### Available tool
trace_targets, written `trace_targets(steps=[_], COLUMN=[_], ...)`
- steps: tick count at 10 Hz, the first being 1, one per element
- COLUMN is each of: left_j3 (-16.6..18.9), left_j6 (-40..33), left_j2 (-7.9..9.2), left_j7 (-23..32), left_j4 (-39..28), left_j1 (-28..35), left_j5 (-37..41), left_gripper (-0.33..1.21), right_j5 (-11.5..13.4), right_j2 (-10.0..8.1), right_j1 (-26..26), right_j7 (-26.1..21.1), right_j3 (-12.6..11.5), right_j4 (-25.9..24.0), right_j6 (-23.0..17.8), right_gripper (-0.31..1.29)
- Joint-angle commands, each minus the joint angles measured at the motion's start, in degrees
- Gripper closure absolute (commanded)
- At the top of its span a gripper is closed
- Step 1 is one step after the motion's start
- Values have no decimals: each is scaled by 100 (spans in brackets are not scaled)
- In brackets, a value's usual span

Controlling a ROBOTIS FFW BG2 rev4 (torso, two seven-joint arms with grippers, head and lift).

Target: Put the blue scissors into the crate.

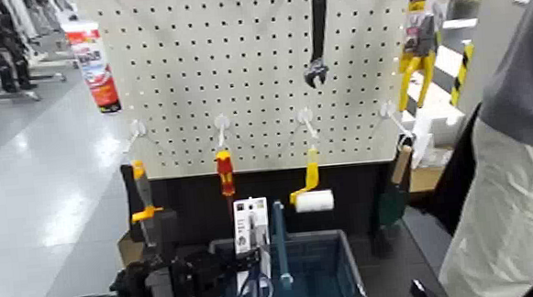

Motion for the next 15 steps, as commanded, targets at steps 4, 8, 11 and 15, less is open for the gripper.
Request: trace_targets(steps=[4, 8, 11, 15], left_j3=[39, 100, 162, 549], left_j6=[39, 12, -49, -269], left_j2=[16, 16, -2, -99], left_j7=[-88, -79, -35, 897], left_j4=[-5, -67, -313, -1746], left_j1=[-35, -26, 35, 844], left_j5=[-82, -82, -73, -451], left_gripper=[-22, -22, -22, -22], right_j5=[0, -9, -18, -9], right_j2=[8, -1, -1, 25], right_j1=[-9, -9, 0, 26], right_j7=[37, 37, 37, 37], right_j3=[-7, -7, -16, -42], right_j4=[9, 17, 9, 0], right_j6=[0, 0, -44, -106], right_gripper=[21, 21, 22, 22])
